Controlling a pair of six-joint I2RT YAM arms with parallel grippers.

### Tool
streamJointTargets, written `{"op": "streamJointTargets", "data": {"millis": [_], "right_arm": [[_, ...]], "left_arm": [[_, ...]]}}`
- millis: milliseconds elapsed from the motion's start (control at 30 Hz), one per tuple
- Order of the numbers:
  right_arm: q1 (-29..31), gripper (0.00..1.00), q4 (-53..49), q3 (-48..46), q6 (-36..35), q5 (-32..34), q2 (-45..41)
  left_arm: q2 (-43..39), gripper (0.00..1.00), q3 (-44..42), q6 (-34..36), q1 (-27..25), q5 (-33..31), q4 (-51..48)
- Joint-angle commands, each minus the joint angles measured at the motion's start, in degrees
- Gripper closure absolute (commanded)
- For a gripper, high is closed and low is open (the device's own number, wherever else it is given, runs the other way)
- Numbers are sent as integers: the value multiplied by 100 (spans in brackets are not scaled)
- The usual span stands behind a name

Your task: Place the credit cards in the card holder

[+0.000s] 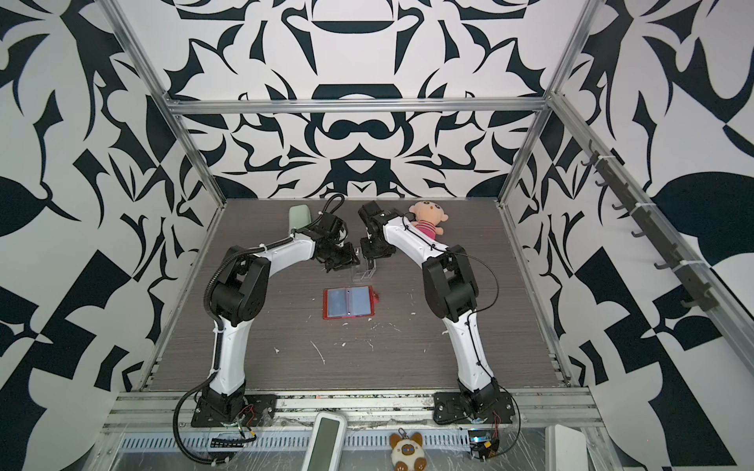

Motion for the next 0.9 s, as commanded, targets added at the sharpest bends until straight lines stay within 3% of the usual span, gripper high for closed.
{"op": "streamJointTargets", "data": {"millis": [0,300,600,767,867], "right_arm": [[-42,65,-330,206,-103,329,-451],[-5,71,-363,239,-118,307,-486],[13,90,-398,251,-130,274,-533],[13,92,-419,239,-132,311,-556],[18,88,-429,231,-130,330,-558]], "left_arm": [[178,64,68,17,32,-184,-485],[205,63,93,17,33,-179,-503],[214,63,90,17,40,-179,-508],[223,64,85,8,40,-163,-508],[215,64,84,8,40,-166,-502]]}}
